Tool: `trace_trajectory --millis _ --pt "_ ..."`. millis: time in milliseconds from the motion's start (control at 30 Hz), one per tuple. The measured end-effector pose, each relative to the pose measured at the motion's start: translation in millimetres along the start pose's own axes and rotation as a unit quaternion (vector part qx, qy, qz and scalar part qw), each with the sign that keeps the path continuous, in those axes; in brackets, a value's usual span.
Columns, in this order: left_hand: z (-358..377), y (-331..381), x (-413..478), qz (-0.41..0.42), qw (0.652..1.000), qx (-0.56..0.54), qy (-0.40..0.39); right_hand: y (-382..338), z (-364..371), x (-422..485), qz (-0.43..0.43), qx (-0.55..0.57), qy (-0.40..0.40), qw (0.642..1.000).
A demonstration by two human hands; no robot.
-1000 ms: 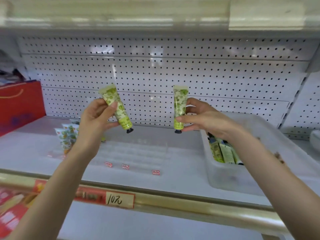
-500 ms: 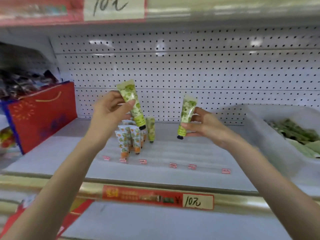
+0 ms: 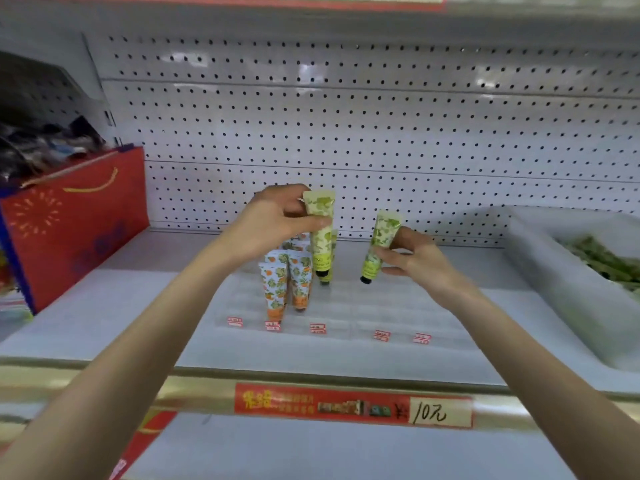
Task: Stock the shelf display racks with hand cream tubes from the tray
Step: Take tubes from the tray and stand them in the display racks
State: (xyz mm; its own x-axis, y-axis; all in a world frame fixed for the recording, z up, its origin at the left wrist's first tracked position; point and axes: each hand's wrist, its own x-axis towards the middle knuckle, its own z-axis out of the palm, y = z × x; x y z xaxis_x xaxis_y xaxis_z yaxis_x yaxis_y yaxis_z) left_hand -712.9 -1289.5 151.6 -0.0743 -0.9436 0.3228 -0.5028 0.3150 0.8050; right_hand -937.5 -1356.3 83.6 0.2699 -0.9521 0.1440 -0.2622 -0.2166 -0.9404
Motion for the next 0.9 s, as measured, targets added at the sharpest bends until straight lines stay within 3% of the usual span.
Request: trace_trajectory --millis 233,467,733,900 --pt "5 -10 30 -0.031 0.995 0.081 -0.049 11 12 35 0.015 -0.015 0.039 0.999" --pt "18 -18 40 -0.026 0.987 0.141 -0.069 21 23 57 0.003 -0.043 0.03 0.999" --pt "16 -25 47 -0.024 0.985 0.164 -0.056 22 22 72 -0.03 0.024 0.094 0.995" --pt "27 -26 53 -0.026 0.974 0.208 -0.084 27 27 74 -0.03 -0.017 0.041 0.999"
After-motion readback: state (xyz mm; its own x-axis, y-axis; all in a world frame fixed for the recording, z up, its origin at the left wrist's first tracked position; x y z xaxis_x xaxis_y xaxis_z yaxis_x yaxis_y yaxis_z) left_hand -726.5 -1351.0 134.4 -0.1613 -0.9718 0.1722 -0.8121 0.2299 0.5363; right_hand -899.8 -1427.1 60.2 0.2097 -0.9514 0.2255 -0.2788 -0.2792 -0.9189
